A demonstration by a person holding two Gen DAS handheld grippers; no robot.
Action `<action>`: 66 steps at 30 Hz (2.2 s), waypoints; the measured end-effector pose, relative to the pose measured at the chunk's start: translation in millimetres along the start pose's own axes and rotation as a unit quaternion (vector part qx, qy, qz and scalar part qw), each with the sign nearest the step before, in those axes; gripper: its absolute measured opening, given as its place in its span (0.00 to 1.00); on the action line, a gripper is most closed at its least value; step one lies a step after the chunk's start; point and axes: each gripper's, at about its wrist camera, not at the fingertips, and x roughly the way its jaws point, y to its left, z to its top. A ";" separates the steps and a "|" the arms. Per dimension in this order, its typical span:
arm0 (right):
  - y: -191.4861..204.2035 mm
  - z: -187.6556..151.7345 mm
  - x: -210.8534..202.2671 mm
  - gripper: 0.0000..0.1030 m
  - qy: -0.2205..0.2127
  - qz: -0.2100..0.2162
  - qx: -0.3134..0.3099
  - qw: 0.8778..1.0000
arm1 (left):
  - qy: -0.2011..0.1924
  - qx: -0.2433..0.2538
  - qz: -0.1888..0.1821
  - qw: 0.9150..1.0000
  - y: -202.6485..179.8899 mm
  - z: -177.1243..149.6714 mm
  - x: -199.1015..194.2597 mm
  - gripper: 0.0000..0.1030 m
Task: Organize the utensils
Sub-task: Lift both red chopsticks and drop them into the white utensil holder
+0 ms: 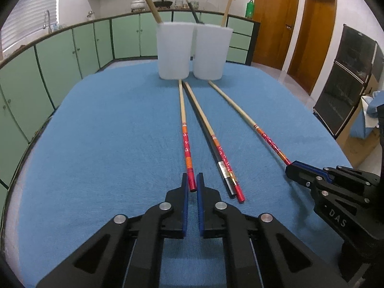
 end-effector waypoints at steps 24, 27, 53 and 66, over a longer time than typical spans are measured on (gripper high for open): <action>5.1 103.2 -104.8 0.05 -0.132 0.037 -0.027 0.990 | -0.171 0.017 -0.006 0.985 9.1 93.3 -116.8 0.06; 6.3 126.8 -111.4 0.05 -0.144 0.038 -0.039 0.988 | -0.183 0.030 -0.009 0.983 6.9 112.0 -120.6 0.06; -15.1 318.7 -135.0 0.05 -0.256 0.042 -0.061 0.964 | -0.295 0.056 -0.009 0.954 -1.6 284.0 -126.3 0.06; -29.3 339.8 -37.3 0.05 -0.211 0.038 -0.043 0.976 | -0.243 0.029 0.007 0.970 15.7 301.9 -28.6 0.06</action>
